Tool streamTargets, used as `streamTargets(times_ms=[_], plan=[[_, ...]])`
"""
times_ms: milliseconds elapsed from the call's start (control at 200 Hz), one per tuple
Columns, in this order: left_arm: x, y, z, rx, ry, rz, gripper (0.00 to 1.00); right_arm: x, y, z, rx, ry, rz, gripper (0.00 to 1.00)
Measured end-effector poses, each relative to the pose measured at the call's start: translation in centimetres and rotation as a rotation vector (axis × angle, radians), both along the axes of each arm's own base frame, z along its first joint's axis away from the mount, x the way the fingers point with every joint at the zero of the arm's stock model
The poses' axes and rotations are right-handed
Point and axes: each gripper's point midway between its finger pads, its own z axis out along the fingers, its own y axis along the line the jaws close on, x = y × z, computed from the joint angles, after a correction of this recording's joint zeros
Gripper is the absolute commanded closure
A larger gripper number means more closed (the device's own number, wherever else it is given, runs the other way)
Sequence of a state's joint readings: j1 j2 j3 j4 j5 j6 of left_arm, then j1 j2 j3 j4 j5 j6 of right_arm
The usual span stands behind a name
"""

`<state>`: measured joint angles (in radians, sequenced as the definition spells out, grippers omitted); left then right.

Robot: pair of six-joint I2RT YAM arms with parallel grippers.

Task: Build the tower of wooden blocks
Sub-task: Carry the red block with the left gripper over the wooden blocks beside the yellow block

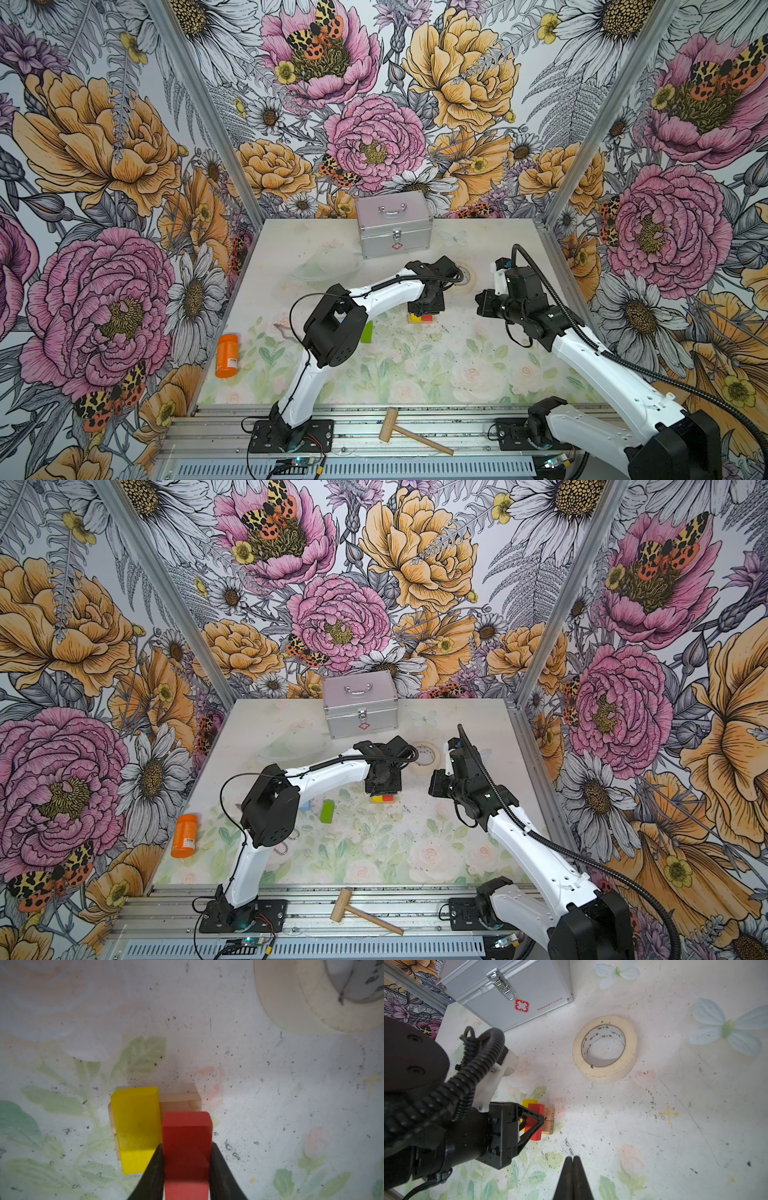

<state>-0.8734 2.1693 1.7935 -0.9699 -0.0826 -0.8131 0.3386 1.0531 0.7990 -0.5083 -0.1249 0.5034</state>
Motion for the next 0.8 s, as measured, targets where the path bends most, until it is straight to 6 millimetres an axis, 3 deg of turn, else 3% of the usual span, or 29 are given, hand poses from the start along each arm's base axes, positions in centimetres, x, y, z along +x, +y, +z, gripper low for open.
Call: streamTargets(times_ms=[801], plan=[[0.01, -0.01, 0.0, 0.0, 0.0, 0.0, 0.75, -0.22, -0.02, -0.19, 0.001, 0.003, 0.002, 1.0]])
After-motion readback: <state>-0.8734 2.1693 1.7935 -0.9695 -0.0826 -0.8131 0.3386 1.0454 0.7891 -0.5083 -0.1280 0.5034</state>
